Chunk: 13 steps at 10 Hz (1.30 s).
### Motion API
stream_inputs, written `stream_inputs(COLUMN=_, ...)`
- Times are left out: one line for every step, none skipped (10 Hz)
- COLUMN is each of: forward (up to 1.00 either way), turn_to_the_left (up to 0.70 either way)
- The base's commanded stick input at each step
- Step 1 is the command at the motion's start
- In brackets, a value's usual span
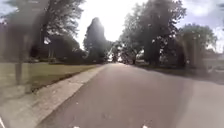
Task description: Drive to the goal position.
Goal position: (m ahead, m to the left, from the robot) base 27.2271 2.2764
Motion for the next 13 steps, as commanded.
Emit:
stream_inputs(forward=1.0, turn_to_the_left=0.39)
stream_inputs(forward=1.0, turn_to_the_left=0.15)
stream_inputs(forward=1.0, turn_to_the_left=0.07)
stream_inputs(forward=1.0, turn_to_the_left=0.02)
stream_inputs(forward=1.0, turn_to_the_left=0.02)
stream_inputs(forward=1.0, turn_to_the_left=0.02)
stream_inputs(forward=1.0, turn_to_the_left=0.02)
stream_inputs(forward=1.0, turn_to_the_left=0.02)
stream_inputs(forward=1.0, turn_to_the_left=0.0)
stream_inputs(forward=1.0, turn_to_the_left=0.01)
stream_inputs(forward=1.0, turn_to_the_left=0.02)
stream_inputs(forward=1.0, turn_to_the_left=0.02)
stream_inputs(forward=1.0, turn_to_the_left=0.02)
